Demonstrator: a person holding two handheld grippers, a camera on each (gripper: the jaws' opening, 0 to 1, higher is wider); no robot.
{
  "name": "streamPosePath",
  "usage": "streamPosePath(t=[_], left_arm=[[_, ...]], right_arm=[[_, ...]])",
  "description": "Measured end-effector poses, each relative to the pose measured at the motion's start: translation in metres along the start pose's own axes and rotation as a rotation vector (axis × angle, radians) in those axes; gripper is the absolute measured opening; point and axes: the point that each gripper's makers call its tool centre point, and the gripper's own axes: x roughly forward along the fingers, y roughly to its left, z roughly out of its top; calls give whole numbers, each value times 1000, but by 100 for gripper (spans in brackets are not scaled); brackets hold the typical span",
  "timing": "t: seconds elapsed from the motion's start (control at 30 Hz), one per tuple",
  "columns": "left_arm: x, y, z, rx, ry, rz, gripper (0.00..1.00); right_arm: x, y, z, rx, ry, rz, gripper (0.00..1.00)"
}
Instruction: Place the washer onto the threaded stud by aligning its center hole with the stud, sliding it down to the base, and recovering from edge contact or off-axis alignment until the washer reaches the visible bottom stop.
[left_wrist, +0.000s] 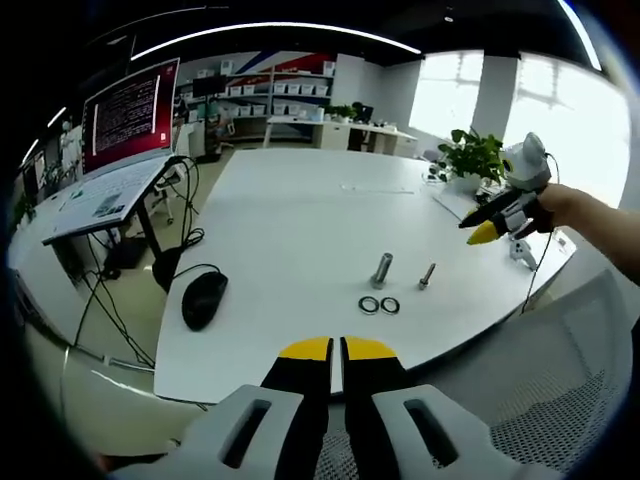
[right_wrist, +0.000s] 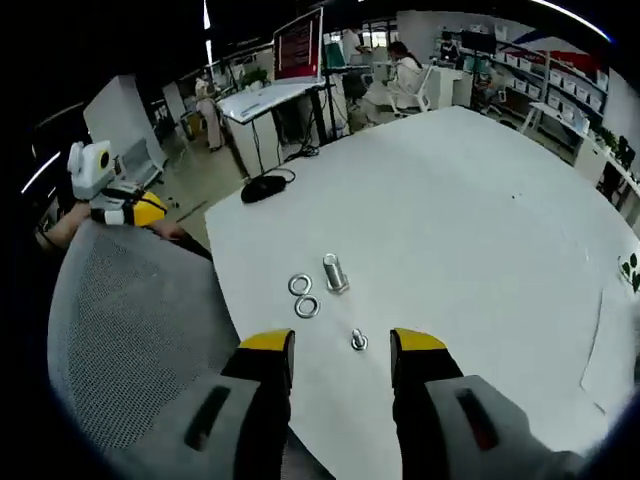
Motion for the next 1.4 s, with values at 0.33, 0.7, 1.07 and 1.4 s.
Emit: streamPosePath(t=[0.33,0.7,1.07,1.4], left_arm=[[0,-12,1,47,-3,-74,1],[-2,-27,6,112,-37,-156,1],[-2,-20,7,101,-42,-107,3],[-3,-16,9,66,-70,-95,7]], right_arm=[[-70,24,-14,168,-192,-163,38],[-94,39,-52,236,-222,-308,39],[-93,45,-82,271,-203,-257,44],[-62,52,-111,287,-112,-156,44]])
